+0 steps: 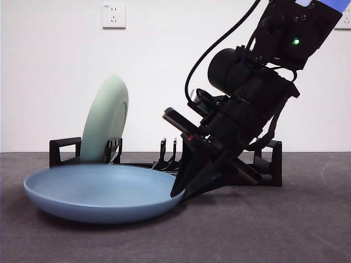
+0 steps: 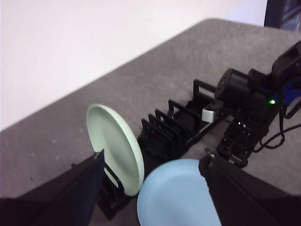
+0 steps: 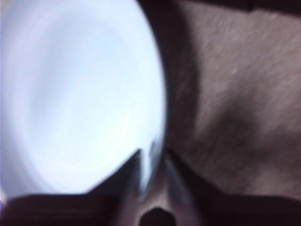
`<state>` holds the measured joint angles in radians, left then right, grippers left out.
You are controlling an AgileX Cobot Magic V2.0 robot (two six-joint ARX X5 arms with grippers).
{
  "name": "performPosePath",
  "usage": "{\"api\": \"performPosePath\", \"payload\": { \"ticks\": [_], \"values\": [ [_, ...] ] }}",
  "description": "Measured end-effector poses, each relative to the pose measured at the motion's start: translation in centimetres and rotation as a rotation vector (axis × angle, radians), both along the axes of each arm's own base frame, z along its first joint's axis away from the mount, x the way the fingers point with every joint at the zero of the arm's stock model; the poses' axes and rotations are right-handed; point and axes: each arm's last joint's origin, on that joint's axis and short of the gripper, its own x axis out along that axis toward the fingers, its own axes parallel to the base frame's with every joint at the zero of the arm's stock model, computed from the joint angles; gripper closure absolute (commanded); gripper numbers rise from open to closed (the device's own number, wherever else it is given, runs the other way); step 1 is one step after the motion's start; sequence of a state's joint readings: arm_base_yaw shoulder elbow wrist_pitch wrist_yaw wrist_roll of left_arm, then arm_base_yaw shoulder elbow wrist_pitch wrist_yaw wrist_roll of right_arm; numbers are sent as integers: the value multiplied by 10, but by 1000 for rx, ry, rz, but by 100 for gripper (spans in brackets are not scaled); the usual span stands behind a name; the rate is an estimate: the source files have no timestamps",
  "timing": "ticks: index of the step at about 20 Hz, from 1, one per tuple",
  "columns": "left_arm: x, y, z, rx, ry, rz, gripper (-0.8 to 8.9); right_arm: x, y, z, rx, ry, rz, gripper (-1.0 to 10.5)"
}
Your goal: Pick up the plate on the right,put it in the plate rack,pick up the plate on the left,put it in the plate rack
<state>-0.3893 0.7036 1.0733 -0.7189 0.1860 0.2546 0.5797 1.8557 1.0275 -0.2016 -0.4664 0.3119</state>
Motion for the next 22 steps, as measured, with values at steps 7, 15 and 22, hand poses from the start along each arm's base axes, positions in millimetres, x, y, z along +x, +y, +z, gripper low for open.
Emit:
{"api": "performPosePath", "payload": {
  "ticks": [7, 15, 22],
  "values": [
    [17, -23, -19, 78, 170, -109, 463, -10, -6, 15, -30, 53, -19, 959],
    [8, -99, -50, 364, 255, -437, 468, -25, -31, 66, -28, 15, -66, 959],
    [-15, -176, -103, 787, 190, -465, 469, -37, -45, 82, -49, 41, -79, 959]
  ]
}}
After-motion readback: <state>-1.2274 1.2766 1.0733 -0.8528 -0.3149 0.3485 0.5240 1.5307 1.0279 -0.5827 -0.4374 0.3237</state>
